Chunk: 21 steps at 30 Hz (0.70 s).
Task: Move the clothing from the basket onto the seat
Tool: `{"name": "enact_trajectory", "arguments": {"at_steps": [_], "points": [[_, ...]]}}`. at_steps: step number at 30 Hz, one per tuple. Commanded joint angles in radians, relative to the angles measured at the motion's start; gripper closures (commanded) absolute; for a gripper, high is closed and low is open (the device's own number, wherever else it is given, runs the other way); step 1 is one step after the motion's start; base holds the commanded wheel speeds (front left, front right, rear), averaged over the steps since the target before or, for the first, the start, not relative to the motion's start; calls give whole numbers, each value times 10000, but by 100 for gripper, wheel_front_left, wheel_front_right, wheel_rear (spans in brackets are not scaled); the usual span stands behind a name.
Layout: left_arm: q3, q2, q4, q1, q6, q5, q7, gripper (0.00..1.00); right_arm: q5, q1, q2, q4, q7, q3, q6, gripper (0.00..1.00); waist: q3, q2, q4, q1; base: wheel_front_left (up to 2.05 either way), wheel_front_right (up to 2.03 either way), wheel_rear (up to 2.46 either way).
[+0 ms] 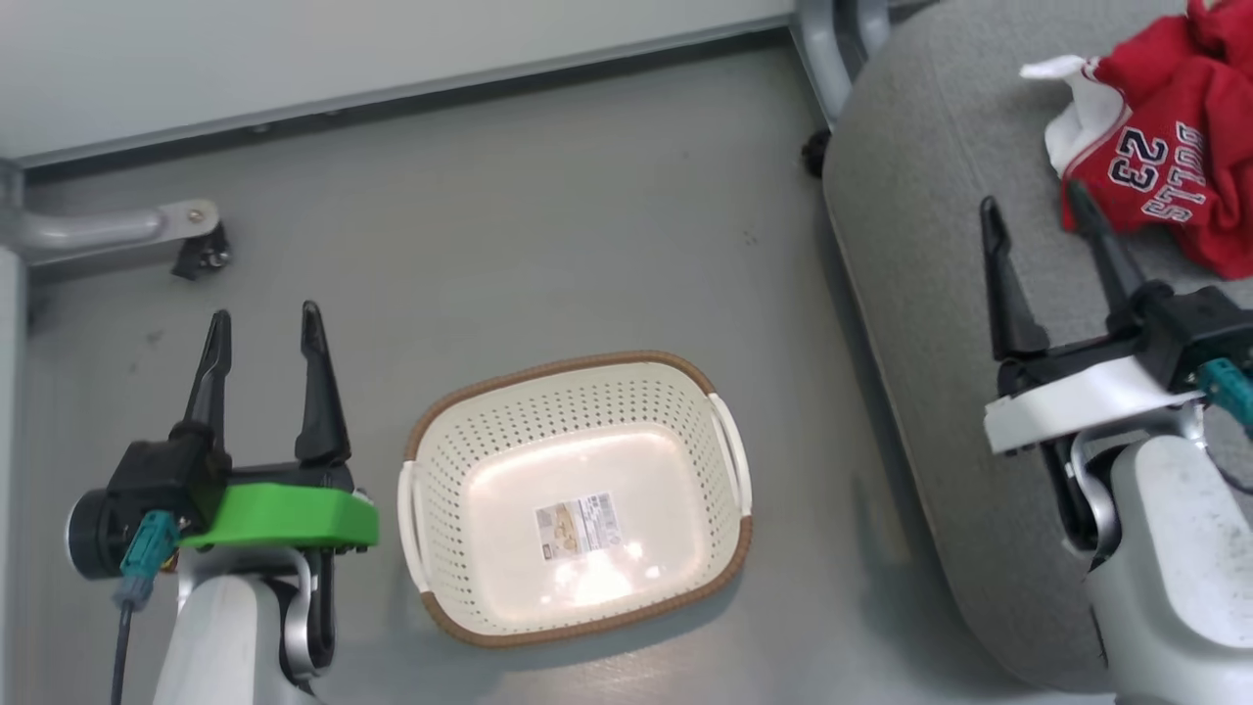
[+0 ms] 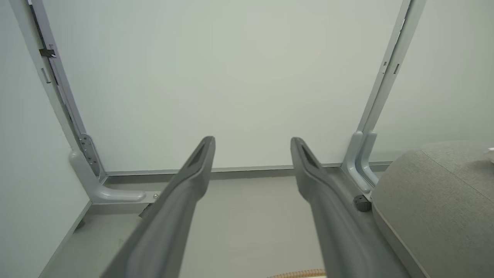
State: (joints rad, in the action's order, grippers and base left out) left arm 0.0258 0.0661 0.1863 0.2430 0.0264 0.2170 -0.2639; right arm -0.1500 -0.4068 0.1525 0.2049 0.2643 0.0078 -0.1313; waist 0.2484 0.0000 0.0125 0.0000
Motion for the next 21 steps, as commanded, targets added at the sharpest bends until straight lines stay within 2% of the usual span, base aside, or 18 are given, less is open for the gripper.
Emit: {"name": "enact_trajectory", "arguments": {"at_steps": [1,7,21], "points": [[-134,-56,-41,-290,56,-141,-6,0,-42,286,-25,-68,0,47,11,0,-600,0,600,0,0,0,0],[-556,-133,-86,-1038,179,-245,-6,0,-53,1117,-362,-353,0,421,11,0,-1128,0,880,0,0,0,0],[-101,-152,-20,-1871,262,2,-6,0,135,3074,-778,-1205,0,472,11,0,-1918,0,1017,0,0,0,0]]}}
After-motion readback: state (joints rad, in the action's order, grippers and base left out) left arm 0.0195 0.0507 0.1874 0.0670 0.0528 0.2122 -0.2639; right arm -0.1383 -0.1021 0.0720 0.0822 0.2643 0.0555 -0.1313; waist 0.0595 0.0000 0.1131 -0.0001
